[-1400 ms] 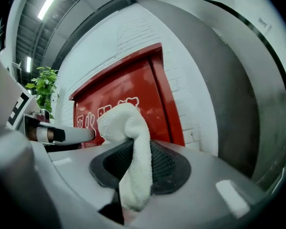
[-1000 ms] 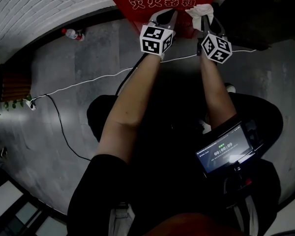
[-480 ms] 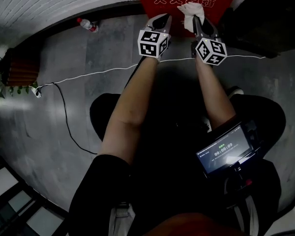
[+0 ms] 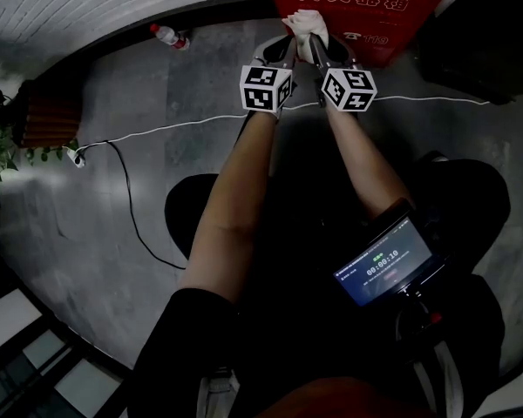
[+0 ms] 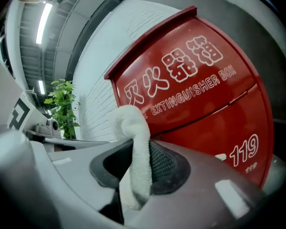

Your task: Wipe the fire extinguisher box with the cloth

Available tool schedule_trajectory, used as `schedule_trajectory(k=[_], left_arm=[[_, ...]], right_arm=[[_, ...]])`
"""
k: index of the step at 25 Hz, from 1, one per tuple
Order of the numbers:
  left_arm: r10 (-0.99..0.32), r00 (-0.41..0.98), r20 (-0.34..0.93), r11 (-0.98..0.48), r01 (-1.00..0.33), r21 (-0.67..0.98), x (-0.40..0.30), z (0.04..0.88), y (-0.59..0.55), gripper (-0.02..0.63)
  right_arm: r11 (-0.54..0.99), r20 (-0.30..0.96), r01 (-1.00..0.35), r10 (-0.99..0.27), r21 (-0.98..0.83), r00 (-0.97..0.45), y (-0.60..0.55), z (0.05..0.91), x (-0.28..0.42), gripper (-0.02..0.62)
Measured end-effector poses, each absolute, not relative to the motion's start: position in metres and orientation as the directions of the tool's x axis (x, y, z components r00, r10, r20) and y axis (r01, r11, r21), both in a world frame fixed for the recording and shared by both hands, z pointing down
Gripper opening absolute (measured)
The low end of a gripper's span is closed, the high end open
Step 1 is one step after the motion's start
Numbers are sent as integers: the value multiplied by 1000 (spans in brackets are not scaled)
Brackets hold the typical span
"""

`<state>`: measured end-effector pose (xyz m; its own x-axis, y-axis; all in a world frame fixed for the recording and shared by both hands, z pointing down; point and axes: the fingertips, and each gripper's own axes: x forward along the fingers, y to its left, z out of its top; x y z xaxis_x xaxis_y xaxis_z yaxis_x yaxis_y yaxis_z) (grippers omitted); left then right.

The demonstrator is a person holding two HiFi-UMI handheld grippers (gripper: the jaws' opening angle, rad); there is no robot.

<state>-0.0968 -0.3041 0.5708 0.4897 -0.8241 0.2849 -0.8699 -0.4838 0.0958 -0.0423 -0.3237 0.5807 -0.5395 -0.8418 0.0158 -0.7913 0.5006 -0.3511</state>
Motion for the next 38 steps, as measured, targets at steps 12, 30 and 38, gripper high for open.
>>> schedule_trajectory(k=[12, 30, 38], left_arm=[[-805, 490, 333, -483, -869, 109, -94, 597, -318, -1], [-768, 581, 271, -559, -814, 161, -2, 589, -339, -1], [-719, 630, 294, -621, -772, 136, 54, 599, -343, -2]], right_arm=[[437, 105, -809, -853, -393, -511, -342, 625, -41, 97], [345, 107, -875, -910, -340, -400, -355, 616, 57, 97], [306, 105, -909, -932, -283, -346, -354, 608, 120, 97]])
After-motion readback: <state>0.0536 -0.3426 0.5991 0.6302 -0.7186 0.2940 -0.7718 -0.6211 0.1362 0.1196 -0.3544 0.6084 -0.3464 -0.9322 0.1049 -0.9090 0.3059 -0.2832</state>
